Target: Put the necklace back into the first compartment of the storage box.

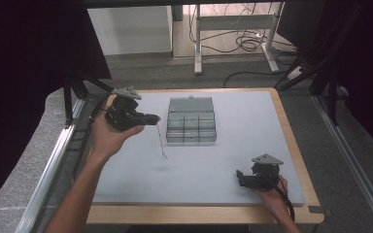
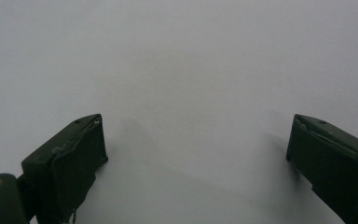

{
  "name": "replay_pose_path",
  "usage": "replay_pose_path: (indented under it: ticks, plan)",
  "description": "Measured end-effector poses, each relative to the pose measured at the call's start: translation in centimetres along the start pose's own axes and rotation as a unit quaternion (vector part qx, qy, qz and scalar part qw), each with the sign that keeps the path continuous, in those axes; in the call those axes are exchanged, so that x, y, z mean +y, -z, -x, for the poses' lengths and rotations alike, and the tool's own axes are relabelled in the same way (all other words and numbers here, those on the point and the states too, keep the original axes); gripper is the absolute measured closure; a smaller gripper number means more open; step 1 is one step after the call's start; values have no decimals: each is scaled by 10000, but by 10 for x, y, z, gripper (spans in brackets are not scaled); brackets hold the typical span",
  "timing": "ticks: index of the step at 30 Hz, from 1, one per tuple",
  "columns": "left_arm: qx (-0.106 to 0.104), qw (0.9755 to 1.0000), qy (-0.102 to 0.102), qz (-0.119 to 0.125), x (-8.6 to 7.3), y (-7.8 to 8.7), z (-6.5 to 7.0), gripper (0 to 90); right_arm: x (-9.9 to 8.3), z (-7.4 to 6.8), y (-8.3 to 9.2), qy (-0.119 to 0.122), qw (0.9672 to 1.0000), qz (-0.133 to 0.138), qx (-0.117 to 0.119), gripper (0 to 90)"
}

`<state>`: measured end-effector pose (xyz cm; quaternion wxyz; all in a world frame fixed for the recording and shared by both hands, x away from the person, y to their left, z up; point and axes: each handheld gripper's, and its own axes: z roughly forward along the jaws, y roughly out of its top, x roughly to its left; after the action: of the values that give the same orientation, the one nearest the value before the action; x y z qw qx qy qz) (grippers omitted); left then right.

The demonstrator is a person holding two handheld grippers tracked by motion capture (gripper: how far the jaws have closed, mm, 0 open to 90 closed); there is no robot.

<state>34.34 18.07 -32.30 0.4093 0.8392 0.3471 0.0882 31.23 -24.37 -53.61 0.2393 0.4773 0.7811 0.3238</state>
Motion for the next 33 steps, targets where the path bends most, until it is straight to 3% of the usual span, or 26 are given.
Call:
replay_pose_path:
  ticks: [22, 33]
  plan:
    - [63, 9998, 134, 92, 25, -10, -14, 889, 0, 0, 0, -14, 10000, 3, 4, 41]
    - [117, 9998, 20, 136, 47, -14, -15, 889, 0, 0, 0, -18, 10000, 3, 7, 41]
